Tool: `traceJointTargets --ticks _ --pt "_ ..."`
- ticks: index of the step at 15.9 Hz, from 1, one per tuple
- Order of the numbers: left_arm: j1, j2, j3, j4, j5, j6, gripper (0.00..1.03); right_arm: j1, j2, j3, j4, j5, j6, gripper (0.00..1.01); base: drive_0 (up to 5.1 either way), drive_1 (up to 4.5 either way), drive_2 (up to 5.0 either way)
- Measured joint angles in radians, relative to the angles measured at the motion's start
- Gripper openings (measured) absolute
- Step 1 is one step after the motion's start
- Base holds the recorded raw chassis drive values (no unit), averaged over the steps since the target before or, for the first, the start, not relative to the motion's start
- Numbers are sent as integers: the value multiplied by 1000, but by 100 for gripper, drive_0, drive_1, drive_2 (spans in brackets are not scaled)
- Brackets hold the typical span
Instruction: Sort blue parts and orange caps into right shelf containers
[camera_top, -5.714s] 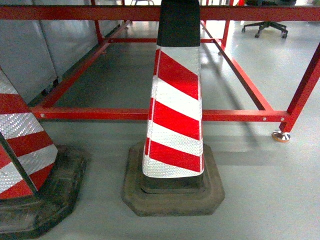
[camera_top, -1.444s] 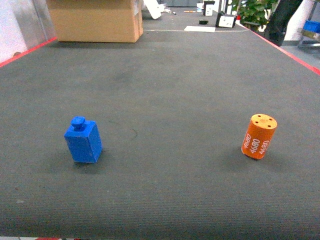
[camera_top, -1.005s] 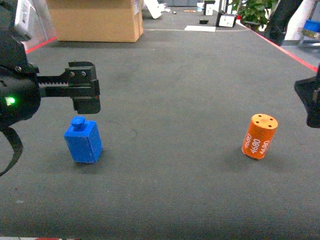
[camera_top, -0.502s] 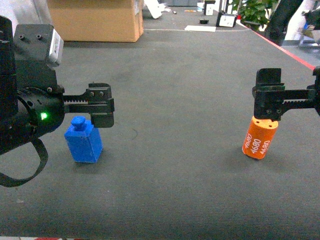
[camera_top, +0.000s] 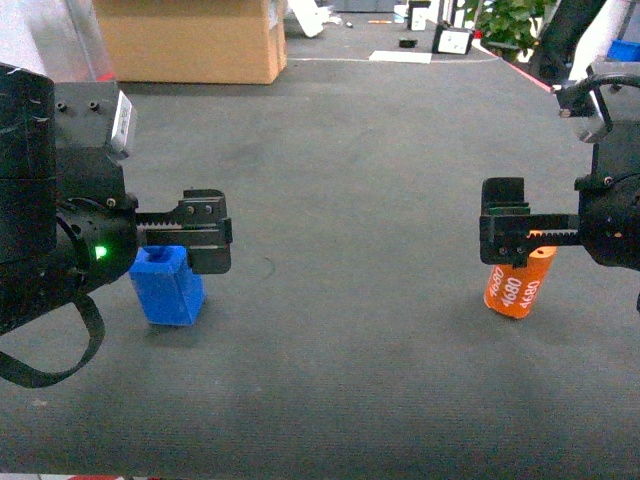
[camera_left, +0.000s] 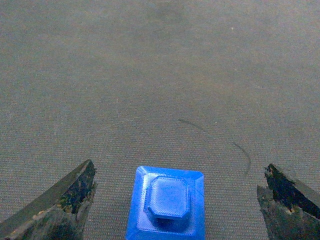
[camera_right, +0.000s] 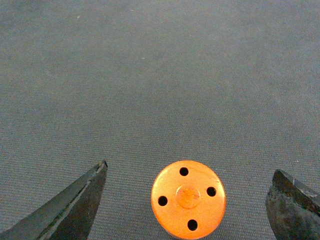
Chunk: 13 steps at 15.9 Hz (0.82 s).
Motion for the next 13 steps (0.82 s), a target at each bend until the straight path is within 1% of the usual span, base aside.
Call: traceJointTargets --ticks 5,7,9,13 --pt "23 33 0 4 6 -6 98 -13 49 3 -1 -11 31 98 0 0 0" --pt "24 53 0 5 10 -12 98 -17 64 3 2 -12 36 98 0 0 0" --pt "27 77 2 5 13 -27 98 -19 78 4 5 -15 40 98 0 0 0" --pt "29 111 18 3 21 -35 98 -24 127 4 11 -18 47 98 0 0 0"
